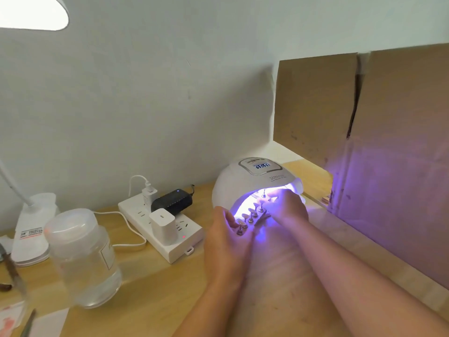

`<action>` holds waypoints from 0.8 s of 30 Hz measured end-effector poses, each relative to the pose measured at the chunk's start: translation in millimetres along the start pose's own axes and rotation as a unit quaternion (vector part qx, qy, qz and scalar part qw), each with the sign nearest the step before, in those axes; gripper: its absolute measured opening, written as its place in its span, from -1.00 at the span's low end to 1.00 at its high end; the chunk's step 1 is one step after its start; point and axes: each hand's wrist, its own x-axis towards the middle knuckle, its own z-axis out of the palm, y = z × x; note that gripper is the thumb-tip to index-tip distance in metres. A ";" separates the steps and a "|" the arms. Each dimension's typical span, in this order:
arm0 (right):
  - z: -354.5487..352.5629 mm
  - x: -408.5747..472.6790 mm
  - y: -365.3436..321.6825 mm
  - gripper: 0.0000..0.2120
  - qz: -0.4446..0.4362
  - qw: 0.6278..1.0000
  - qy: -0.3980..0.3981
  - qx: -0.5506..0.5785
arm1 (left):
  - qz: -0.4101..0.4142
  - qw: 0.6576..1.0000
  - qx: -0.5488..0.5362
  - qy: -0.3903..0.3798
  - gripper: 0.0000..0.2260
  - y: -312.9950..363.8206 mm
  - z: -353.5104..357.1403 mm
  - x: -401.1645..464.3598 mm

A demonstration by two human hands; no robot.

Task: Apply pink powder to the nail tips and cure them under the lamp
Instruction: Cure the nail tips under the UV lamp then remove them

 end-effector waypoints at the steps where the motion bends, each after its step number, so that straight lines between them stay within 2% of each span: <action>1: 1.3 1.6 -0.7 -0.69 -0.002 1.000 0.009 -0.005 | 0.004 1.000 0.000 0.001 -0.66 0.1 -0.5 -0.3; 5: -2.1 -5.0 7.8 -0.73 -0.015 0.999 0.047 0.012 | 0.012 1.000 -0.010 0.001 -0.67 1.6 -0.2 0.4; 8: -14.2 -21.9 23.8 -0.86 -0.033 0.994 0.096 0.043 | 0.009 1.000 -0.011 0.001 -0.69 3.1 0.5 0.6; 10: -23.9 -36.6 34.8 -0.84 -0.041 0.992 0.113 0.049 | 0.005 1.000 -0.009 -0.002 -0.69 3.8 -0.5 0.3; 16: -52.5 -64.0 65.4 -0.85 -0.029 0.984 0.176 -0.009 | 0.000 1.000 -0.006 -0.003 -0.70 4.7 -1.4 -0.2; 21: -60.1 -62.7 77.0 -0.80 0.004 0.977 0.202 -0.069 | 0.046 0.999 -0.010 -0.010 -0.75 3.8 -3.2 2.8; 24: -54.0 -52.4 73.7 -0.64 0.036 0.975 0.183 -0.120 | 0.047 0.999 -0.007 -0.012 -0.76 2.0 -3.7 4.7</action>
